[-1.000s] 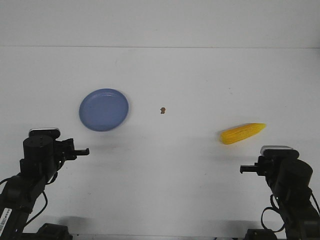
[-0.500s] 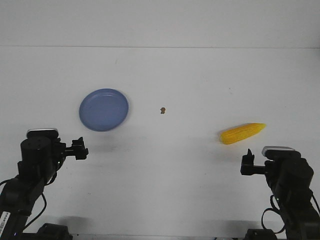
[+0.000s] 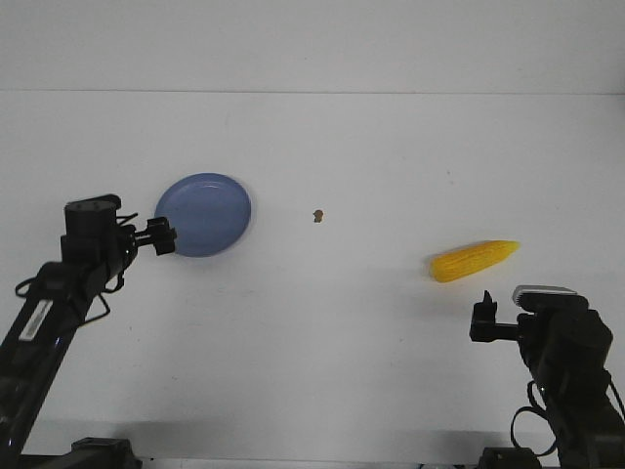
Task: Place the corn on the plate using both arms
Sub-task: 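Reach the left gripper forward to the near rim of the blue plate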
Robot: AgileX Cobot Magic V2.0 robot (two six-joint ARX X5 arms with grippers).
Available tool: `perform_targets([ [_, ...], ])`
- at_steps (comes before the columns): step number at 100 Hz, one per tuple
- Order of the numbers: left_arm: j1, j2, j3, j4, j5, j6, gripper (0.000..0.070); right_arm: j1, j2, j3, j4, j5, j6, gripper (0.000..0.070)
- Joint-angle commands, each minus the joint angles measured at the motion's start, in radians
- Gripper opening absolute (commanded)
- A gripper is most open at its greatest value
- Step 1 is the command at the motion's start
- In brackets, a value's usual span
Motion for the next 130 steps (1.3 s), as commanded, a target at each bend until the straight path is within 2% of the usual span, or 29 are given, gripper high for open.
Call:
perform_targets([
  [1, 0.01, 0.114, 0.072, 0.003, 0.005, -0.016, 0.0544, 0.0, 0.004, 0.014, 0.009, -0.002, 0.011, 0.07],
  [31, 0.031, 0.46, 0.301, -0.031, 0.005, -0.015, 0.0544, 0.0, 0.004, 0.014, 0.006, -0.002, 0.011, 0.07],
  [76, 0.054, 0.6, 0.314, -0.02, 0.004, -0.018, 0.0538, 0.0, 0.004, 0.014, 0.002, -0.002, 0.011, 0.07],
  [79, 0.054, 0.6, 0.314, -0.019, 0.004, -0.018, 0.0516, 0.0, 0.004, 0.014, 0.002, -0.002, 0.011, 0.07],
  [83, 0.054, 0.6, 0.314, -0.018, 0.004, -0.018, 0.0437, 0.0, 0.004, 0.014, 0.002, -0.002, 0.011, 0.07],
  [86, 0.054, 0.6, 0.314, -0.019, 0.005, -0.017, 0.0346, 0.0, 0.004, 0.014, 0.002, -0.002, 0.011, 0.07],
  [87, 0.054, 0.6, 0.314, -0.02, 0.005, -0.016, 0.0288, 0.0, 0.004, 0.014, 0.002, -0.002, 0.011, 0.07],
  [89, 0.054, 0.6, 0.314, -0.021, 0.005, -0.014, 0.0233, 0.0, 0.004, 0.014, 0.002, -0.002, 0.011, 0.07],
  [92, 0.054, 0.6, 0.314, -0.023, 0.005, -0.014, 0.01, 0.0, 0.004, 0.014, 0.002, -0.002, 0.011, 0.07],
  [96, 0.054, 0.6, 0.314, -0.024, 0.01, -0.014, 0.0, 0.0, 0.004, 0.014, 0.002, -0.002, 0.011, 0.07],
  [109, 0.061, 0.598, 0.314, -0.016, 0.084, -0.012, 0.0008, 0.0, 0.004, 0.014, 0.002, -0.002, 0.011, 0.07],
  [130, 0.079, 0.528, 0.314, -0.019, 0.301, -0.041, 0.0007, 0.0, 0.004, 0.014, 0.002, -0.002, 0.011, 0.07],
])
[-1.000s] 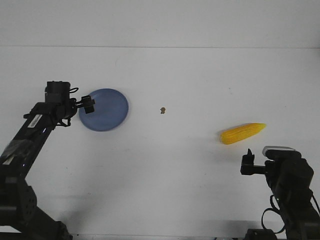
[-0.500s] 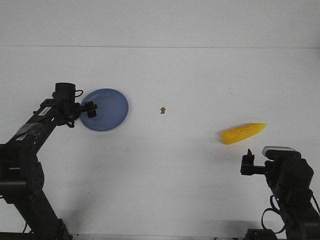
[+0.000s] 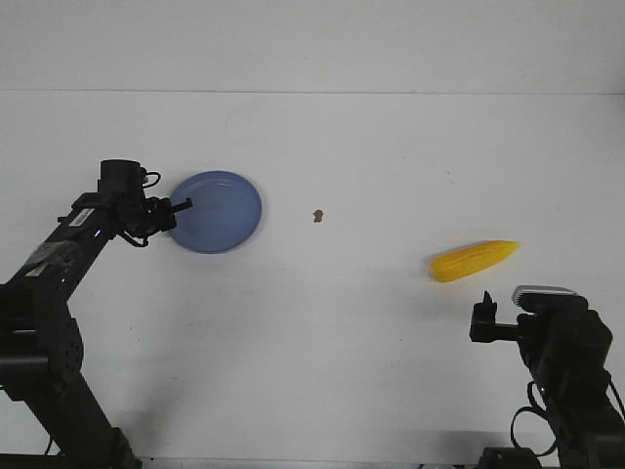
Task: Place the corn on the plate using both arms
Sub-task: 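Reach the left gripper forward to the near rim of the blue plate, then push the blue plate with the left gripper toward the table center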
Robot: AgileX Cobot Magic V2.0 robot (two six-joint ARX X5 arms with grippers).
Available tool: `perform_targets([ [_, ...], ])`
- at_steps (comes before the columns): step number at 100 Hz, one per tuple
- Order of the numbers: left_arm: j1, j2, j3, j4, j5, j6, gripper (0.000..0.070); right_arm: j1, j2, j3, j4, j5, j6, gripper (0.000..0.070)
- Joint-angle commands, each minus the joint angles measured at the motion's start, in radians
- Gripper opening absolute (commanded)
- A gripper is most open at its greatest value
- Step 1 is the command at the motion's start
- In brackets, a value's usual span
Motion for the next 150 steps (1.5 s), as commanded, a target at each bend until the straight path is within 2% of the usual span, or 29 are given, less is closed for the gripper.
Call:
perform_targets([
  [1, 0.003, -0.042, 0.015, -0.008, 0.067, -0.017, 0.0007, 0.0, 0.004, 0.014, 0.006, -0.002, 0.011, 0.07],
  [12, 0.0, -0.121, 0.014, -0.015, 0.166, -0.019, 0.0007, 0.0, 0.004, 0.014, 0.007, -0.002, 0.011, 0.07],
  [37, -0.088, -0.235, -0.007, -0.072, 0.251, -0.028, 0.0007, 0.0, 0.004, 0.014, 0.007, -0.002, 0.011, 0.07],
  [47, -0.153, -0.268, -0.058, -0.075, 0.251, -0.027, 0.0007, 0.0, 0.004, 0.014, 0.007, -0.002, 0.011, 0.07],
  [63, -0.27, -0.325, -0.206, -0.002, 0.251, -0.054, 0.0007, 0.0, 0.004, 0.014, 0.007, -0.002, 0.011, 0.07],
  [92, -0.451, -0.343, -0.441, 0.212, 0.249, -0.193, 0.001, 0.0, 0.004, 0.014, 0.007, -0.002, 0.011, 0.07],
  [106, -0.496, -0.343, -0.476, 0.23, 0.236, -0.203, 0.0011, 0.0, 0.004, 0.014, 0.007, -0.002, 0.011, 0.07],
  [122, -0.529, -0.342, -0.486, 0.225, 0.165, -0.203, 0.0017, 0.0, 0.004, 0.014, 0.007, -0.003, 0.015, 0.07],
  [131, -0.54, -0.338, -0.492, 0.225, 0.158, -0.203, 0.0019, 0.0, 0.004, 0.014, 0.007, -0.002, 0.015, 0.07],
  [138, -0.545, -0.33, -0.498, 0.225, 0.158, -0.203, 0.0041, 0.0, 0.004, 0.014, 0.007, -0.002, 0.015, 0.07],
  [150, -0.55, -0.307, -0.498, 0.222, 0.159, -0.203, 0.0171, 0.0, 0.004, 0.014, 0.007, -0.002, 0.015, 0.07],
])
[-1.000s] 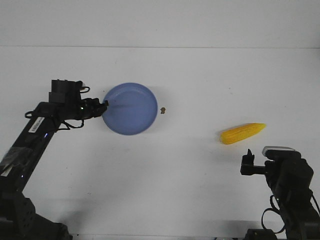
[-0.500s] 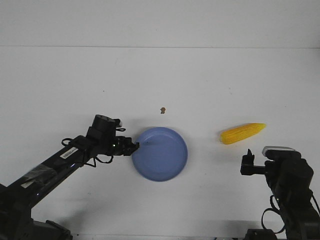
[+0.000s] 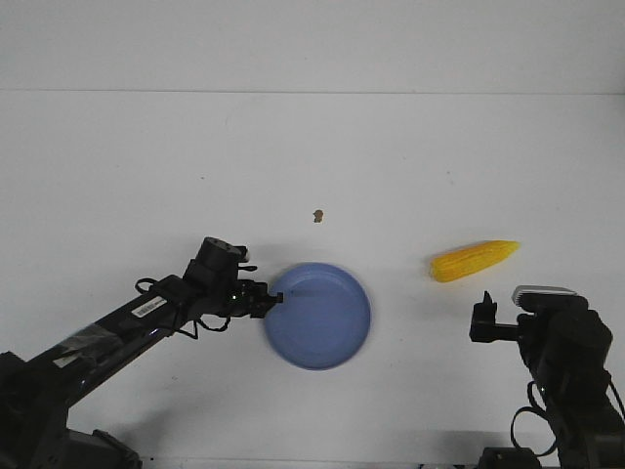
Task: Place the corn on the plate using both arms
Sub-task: 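Push the blue plate with the left gripper toward the table center, then withdraw the left gripper and lower the right gripper onto the corn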
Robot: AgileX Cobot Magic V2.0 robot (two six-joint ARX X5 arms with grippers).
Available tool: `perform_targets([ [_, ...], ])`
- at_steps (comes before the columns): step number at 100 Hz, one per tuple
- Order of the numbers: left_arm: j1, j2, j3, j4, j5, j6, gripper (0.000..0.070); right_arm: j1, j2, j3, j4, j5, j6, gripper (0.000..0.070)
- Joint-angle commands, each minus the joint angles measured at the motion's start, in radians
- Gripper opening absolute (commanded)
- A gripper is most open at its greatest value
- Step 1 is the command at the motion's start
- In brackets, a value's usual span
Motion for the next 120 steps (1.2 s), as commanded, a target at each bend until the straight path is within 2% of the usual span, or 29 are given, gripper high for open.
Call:
perform_targets([
  [1, -0.009, 0.03, 0.004, 0.002, 0.003, -0.006, 0.0183, 0.0, 0.004, 0.014, 0.007, -0.002, 0.014, 0.07],
  [13, -0.011, 0.031, 0.004, 0.007, 0.004, -0.008, 0.033, 0.0, 0.004, 0.014, 0.007, -0.002, 0.014, 0.07],
  [25, -0.011, 0.019, 0.005, 0.027, 0.006, -0.005, 0.0539, 0.0, 0.004, 0.014, 0.007, -0.002, 0.014, 0.07],
  [31, -0.01, 0.001, 0.005, 0.042, 0.006, -0.001, 0.0597, 0.0, 0.004, 0.014, 0.008, -0.002, 0.014, 0.07],
  [49, 0.005, -0.108, 0.007, 0.092, -0.018, 0.065, 0.0597, 0.0, 0.004, 0.014, 0.008, -0.003, 0.02, 0.07],
  [71, 0.052, -0.299, 0.008, 0.032, -0.296, 0.256, 0.0596, 0.0, 0.016, 0.014, 0.014, -0.003, 0.101, 0.07],
  [80, 0.084, -0.351, 0.008, 0.002, -0.357, 0.305, 0.0597, 0.0, 0.05, 0.014, 0.037, -0.002, 0.136, 0.07],
  [99, 0.145, -0.39, 0.008, -0.038, -0.371, 0.326, 0.0597, -0.002, 0.214, 0.014, 0.133, 0.011, 0.298, 0.07],
  [120, 0.158, -0.389, 0.008, -0.055, -0.371, 0.325, 0.0596, -0.018, 0.486, 0.026, 0.267, -0.001, 0.414, 0.07],
])
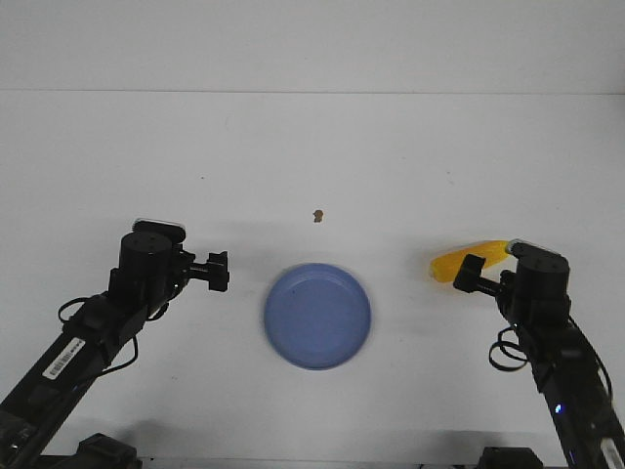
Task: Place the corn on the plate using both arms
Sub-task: 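Withdraw the left gripper and lower the right gripper onto the corn, then grasp the yellow corn cob with the right gripper and lift it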
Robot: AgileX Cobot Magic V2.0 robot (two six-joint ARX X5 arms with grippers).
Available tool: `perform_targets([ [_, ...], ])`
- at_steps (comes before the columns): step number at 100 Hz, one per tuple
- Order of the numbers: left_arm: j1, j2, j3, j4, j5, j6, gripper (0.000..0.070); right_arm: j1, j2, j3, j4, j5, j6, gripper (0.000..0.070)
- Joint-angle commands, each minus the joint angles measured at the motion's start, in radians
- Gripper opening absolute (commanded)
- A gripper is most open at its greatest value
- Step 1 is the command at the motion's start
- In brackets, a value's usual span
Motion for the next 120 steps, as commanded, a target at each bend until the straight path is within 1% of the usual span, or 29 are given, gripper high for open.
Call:
perform_targets([
  [1, -0.002, 0.01, 0.01, 0.003, 0.0, 0.012, 0.0596, -0.008, 0.083, 0.026, 0.029, -0.008, 0.081, 0.07],
  [16, -0.002, 0.01, 0.01, -0.005, 0.0, 0.012, 0.0596, -0.021, 0.242, 0.055, 0.09, -0.04, 0.134, 0.07],
  [27, -0.002, 0.01, 0.01, -0.017, 0.0, 0.012, 0.0597, -0.028, 0.32, 0.07, 0.149, -0.077, 0.177, 0.07],
  [34, -0.002, 0.01, 0.01, -0.019, 0.0, 0.012, 0.0596, -0.029, 0.36, 0.075, 0.179, -0.086, 0.203, 0.07],
  [49, -0.002, 0.01, 0.01, -0.018, 0.0, 0.012, 0.0596, -0.029, 0.436, 0.087, 0.209, -0.106, 0.219, 0.07],
  [61, -0.002, 0.01, 0.01, -0.018, 0.0, 0.012, 0.0596, -0.029, 0.479, 0.087, 0.241, -0.138, 0.228, 0.07],
  [62, -0.002, 0.01, 0.01, -0.018, 0.0, 0.011, 0.0596, -0.029, 0.482, 0.087, 0.244, -0.14, 0.228, 0.0689],
  [64, -0.002, 0.01, 0.01, -0.018, 0.0, 0.011, 0.0596, -0.029, 0.486, 0.087, 0.245, -0.148, 0.227, 0.0641],
  [73, -0.002, 0.01, 0.01, -0.018, 0.0, 0.011, 0.0596, -0.029, 0.491, 0.087, 0.245, -0.162, 0.227, 0.0331],
  [75, -0.002, 0.01, 0.01, -0.018, 0.0, 0.012, 0.0596, -0.029, 0.49, 0.087, 0.245, -0.166, 0.226, 0.0285],
  [77, -0.002, 0.01, 0.01, -0.018, 0.0, 0.012, 0.0596, -0.029, 0.488, 0.087, 0.245, -0.173, 0.226, 0.026],
  [90, -0.002, 0.01, 0.01, -0.018, 0.0, 0.011, 0.0596, -0.021, 0.461, 0.093, 0.243, -0.232, 0.183, 0.0255],
  [100, -0.002, 0.01, 0.01, -0.018, 0.0, 0.012, 0.0596, 0.016, 0.397, 0.095, 0.235, -0.255, 0.142, 0.0255],
  [109, -0.002, 0.01, 0.01, -0.018, 0.0, 0.011, 0.0596, 0.083, 0.318, 0.095, 0.203, -0.259, 0.111, 0.0255],
  [120, -0.002, 0.01, 0.01, -0.018, 0.0, 0.011, 0.0596, 0.211, 0.242, 0.095, 0.156, -0.259, 0.092, 0.0255],
])
